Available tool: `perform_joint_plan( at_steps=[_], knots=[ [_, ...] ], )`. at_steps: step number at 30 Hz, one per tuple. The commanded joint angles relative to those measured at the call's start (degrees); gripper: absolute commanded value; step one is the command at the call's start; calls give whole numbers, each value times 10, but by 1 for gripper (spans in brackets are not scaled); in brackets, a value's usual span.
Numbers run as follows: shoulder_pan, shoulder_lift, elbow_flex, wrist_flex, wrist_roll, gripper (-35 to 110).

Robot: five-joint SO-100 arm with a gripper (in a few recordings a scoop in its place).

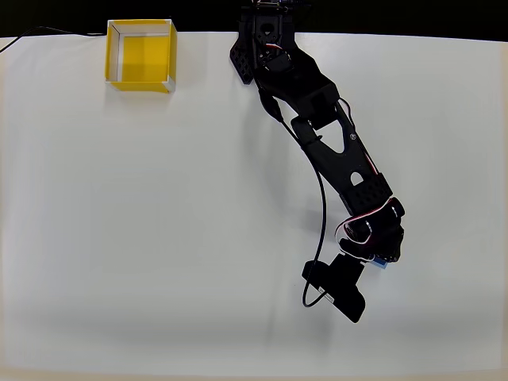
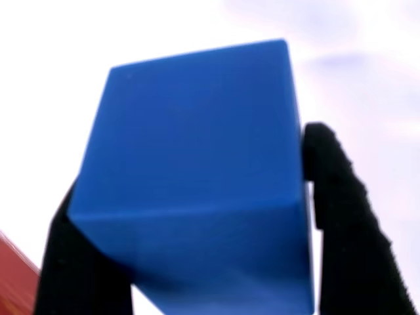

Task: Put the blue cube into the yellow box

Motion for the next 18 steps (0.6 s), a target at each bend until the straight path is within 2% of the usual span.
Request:
perform_joint_plan(
  at_steps=[1,18],
  knots=[
    [25,235,20,12,-91,13],
    [308,557,271,33,-434,11]
  ],
)
